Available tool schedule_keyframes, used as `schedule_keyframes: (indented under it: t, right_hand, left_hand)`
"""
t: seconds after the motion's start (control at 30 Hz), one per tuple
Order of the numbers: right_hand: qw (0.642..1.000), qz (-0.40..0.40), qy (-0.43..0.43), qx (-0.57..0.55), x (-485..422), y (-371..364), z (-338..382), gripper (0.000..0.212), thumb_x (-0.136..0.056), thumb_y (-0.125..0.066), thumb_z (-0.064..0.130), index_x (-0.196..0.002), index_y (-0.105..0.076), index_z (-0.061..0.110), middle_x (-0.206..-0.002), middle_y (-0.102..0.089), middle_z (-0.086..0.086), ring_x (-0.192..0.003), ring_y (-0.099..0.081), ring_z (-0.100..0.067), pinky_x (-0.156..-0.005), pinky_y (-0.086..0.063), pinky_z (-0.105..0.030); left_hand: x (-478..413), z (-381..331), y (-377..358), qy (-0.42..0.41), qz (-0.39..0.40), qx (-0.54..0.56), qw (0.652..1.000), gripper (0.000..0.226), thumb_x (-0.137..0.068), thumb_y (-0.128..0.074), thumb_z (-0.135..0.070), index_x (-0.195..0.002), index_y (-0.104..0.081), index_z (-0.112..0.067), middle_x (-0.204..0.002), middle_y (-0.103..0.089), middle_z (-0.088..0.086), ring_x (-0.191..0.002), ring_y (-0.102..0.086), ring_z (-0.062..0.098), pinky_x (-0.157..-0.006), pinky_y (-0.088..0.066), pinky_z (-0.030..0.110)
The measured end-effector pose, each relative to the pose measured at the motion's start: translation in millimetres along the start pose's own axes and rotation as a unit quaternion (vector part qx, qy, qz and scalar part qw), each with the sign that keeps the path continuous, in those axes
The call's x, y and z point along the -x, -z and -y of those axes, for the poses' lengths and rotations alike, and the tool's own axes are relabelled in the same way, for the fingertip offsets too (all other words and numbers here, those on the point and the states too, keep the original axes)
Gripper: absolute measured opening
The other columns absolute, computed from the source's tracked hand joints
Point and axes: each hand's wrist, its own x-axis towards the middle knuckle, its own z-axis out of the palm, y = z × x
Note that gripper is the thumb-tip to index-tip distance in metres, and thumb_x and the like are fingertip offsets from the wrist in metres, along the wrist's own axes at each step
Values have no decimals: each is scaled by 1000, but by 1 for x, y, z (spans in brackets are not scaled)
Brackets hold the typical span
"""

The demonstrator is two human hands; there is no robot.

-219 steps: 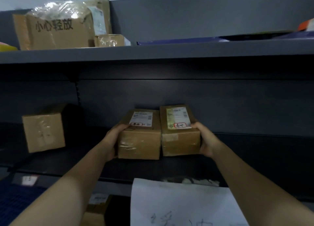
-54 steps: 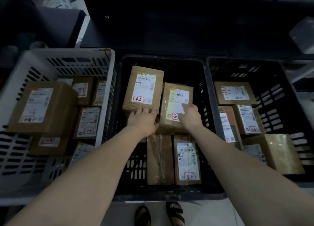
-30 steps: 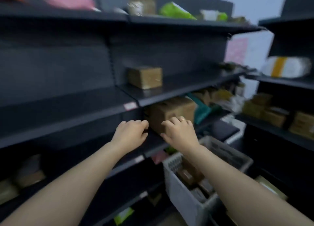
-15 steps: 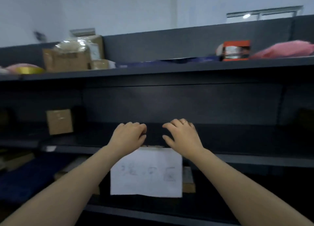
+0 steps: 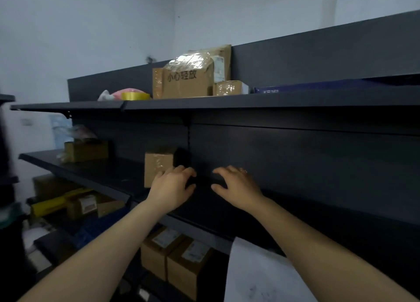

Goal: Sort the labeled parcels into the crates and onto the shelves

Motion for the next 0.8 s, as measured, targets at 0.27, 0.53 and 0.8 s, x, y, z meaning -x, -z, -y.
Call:
schedule_keyframes:
  t: [0.27, 0.53, 0.8]
  right_hand:
    - [994, 51, -5, -99, -133, -60, 35, 59, -96, -48, 48, -147, -34, 23, -147, -38, -8, -130, -41, -30, -105, -40, -42]
    - [971, 38, -119, -203, -223, -107, 62, 65, -98, -37, 55, -153, -23, 22, -157, -25, -9, -140, -30, -32, -112, -32, -43]
    - [830, 48, -336, -442, -262, -135, 70, 71, -95, -28, 65, -150, -29, 19, -154, -33, -8, -137, -34, -31, -111, -32, -46]
  left_hand:
    - [-50, 91, -21, 101, 22, -37, 994, 50, -93, -46, -41, -141, -33, -32, -141, -39, -2, -128, -37, 24, -100, -33, 39]
    - [-110, 177, -52, 147, -29, 37, 988, 51, -93, -48, -40, -140, -34, -26, -138, -39, 6, -126, -38, 30, -97, -36, 43]
    - [-160, 233, -88, 281, 35, 455, 844, 63, -93, -53, -43, -146, -27, -22, -145, -37, 13, -127, -42, 33, -104, -38, 44]
